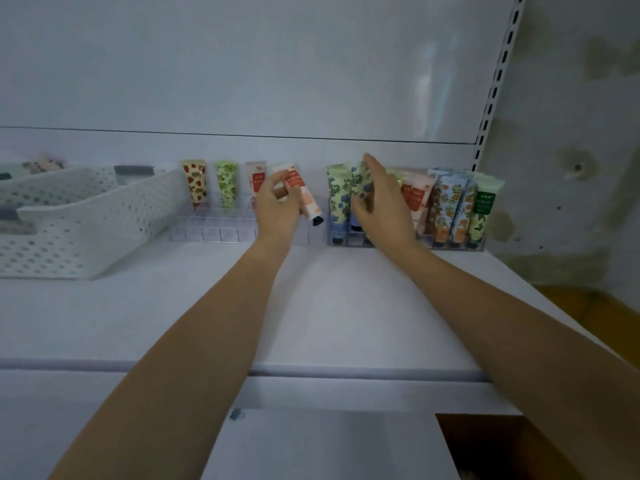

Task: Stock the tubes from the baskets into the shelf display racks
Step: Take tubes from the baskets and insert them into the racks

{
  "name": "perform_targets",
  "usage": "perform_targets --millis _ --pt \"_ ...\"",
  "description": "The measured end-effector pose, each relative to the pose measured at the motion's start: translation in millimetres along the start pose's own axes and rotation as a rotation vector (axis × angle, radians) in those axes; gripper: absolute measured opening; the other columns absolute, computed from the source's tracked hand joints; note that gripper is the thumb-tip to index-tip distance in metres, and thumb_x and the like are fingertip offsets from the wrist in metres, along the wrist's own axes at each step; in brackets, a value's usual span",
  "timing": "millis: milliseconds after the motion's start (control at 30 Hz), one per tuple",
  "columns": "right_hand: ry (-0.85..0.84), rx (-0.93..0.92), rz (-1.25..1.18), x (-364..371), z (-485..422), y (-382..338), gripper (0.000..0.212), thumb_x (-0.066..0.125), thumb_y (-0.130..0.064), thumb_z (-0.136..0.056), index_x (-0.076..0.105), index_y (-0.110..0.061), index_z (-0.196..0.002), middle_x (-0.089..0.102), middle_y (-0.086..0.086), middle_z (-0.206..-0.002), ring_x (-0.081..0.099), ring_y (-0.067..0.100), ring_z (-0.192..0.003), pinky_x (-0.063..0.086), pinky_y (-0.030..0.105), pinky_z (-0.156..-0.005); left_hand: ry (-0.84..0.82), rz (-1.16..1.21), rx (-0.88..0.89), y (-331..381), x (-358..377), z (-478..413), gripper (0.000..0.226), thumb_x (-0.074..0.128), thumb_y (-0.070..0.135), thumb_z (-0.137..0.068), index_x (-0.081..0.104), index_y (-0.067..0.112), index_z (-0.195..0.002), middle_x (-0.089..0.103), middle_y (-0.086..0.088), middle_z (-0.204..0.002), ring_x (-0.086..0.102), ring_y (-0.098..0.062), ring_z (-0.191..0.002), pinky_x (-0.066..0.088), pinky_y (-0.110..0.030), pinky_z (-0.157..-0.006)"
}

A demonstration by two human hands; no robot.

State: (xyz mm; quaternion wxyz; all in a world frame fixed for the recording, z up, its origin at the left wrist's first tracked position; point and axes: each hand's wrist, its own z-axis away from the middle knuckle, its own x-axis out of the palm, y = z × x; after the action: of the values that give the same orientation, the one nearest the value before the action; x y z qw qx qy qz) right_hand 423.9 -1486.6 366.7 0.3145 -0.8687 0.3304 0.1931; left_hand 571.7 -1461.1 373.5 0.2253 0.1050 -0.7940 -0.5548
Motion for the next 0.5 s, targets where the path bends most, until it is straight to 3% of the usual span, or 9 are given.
perform_targets --millis 100,233,367,500 --pt "-0.076 -0.105 0.234 8 4 8 0.061 0.052 -0.022 -0.092 0.025 -0.019 -0.146 0.051 0.014 -0.125 0.048 0.03 -0.11 0.049 0.039 -0.076 -0.006 -0.032 0.022 -5 -1 -2 0.032 0.048 -0.002 -0.092 0.05 0.005 -0.123 0.057 -0.022 -0.122 0.058 -0.031 -0.108 0.051 -0.046 -0.09" --pt "-0.041 -0.104 0.37 5 1 12 0.063 0.051 -0.025 -0.093 0.021 -0.017 -0.147 0.04 0.016 -0.131 0.041 0.029 -0.116 0.048 0.039 -0.08 -0.026 -0.102 0.05 -8 0 -1 0.03 0.05 0.001 -0.091 0.052 0.011 -0.119 0.06 -0.018 -0.117 0.061 -0.027 -0.101 0.054 -0.042 -0.086" --pt "0.066 -0.168 0.174 -3 3 9 0.054 0.052 -0.02 -0.092 0.034 -0.011 -0.142 0.045 0.014 -0.126 0.046 0.024 -0.111 0.041 0.03 -0.083 -0.042 -0.086 0.038 -9 -3 2 0.028 0.05 0.001 -0.091 0.052 0.015 -0.116 0.059 -0.017 -0.117 0.061 -0.024 -0.098 0.055 -0.034 -0.077" --pt "-0.099 -0.109 -0.133 0 13 -1 0.044 0.053 -0.025 -0.093 0.044 -0.013 -0.134 0.052 -0.001 -0.1 0.048 0.006 -0.079 0.039 0.025 -0.07 -0.1 -0.094 0.02 -8 -5 10 0.031 0.051 0.001 -0.091 0.05 0.014 -0.12 0.061 -0.016 -0.114 0.062 -0.023 -0.094 0.054 -0.023 -0.065"
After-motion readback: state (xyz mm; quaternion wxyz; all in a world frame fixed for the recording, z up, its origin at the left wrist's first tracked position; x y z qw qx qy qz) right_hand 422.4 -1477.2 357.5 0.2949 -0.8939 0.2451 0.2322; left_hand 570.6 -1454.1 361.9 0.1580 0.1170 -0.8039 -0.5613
